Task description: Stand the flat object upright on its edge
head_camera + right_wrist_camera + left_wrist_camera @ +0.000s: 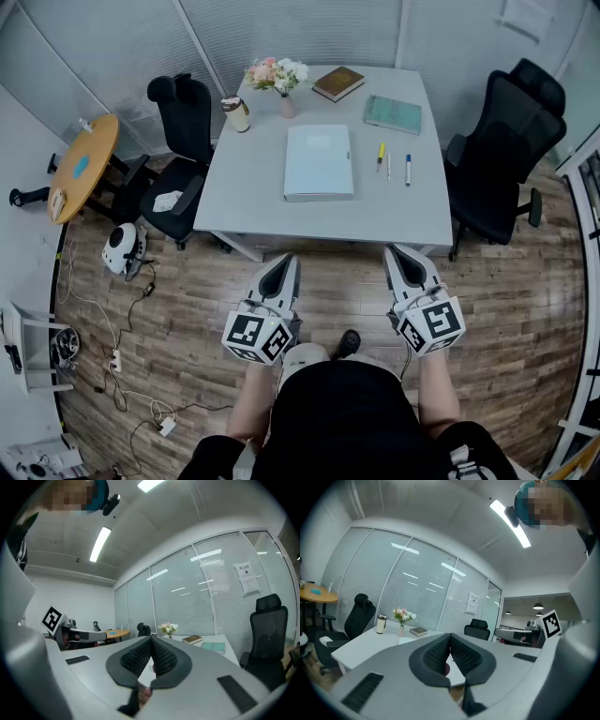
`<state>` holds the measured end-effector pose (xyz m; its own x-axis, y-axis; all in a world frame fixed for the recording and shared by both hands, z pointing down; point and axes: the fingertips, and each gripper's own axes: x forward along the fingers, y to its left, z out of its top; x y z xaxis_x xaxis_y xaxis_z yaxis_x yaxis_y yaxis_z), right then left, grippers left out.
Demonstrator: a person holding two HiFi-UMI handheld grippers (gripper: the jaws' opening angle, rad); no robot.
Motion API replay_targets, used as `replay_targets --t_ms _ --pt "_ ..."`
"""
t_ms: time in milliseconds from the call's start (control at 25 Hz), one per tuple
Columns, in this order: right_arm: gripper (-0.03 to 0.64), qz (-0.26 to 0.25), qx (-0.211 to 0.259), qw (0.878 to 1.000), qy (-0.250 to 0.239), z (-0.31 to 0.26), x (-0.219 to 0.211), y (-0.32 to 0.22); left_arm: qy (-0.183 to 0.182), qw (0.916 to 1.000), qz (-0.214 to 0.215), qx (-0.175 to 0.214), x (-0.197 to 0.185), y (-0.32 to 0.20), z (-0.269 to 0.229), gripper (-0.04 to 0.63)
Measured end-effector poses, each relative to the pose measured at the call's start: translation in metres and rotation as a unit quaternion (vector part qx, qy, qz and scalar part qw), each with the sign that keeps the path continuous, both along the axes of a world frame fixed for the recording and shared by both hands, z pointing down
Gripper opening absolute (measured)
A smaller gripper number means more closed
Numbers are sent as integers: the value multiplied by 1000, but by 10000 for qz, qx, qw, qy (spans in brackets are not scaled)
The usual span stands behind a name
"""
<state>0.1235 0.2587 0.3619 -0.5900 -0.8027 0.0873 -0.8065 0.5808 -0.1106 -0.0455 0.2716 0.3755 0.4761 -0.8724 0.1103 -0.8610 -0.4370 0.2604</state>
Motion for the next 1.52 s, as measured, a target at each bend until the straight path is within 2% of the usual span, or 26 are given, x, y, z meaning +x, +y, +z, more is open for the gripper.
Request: replay_targets --t_ms 200,560,1000,1280,1360,1520 --pt "14 -10 8 10000 -1 2 6 5 -142 9999 61 44 12 5 2 23" --pt "17 -130 -56 9998 -169 -3 10 8 -187 9998 65 80 23 5 -5 25" --pt "17 -78 -29 10000 38 8 8 12 -341 9993 9 143 25 13 -7 25" --pt "17 -63 -74 10000 23 10 -2 -4 -386 9991 33 190 17 -6 -3 25" --pt "53 -59 -153 9999 -2 10 -7 -14 -396 9990 59 196 14 -16 -3 25" --pt "72 -61 -192 9998 23 6 -20 -40 -387 9990 118 179 3 -46 -4 26"
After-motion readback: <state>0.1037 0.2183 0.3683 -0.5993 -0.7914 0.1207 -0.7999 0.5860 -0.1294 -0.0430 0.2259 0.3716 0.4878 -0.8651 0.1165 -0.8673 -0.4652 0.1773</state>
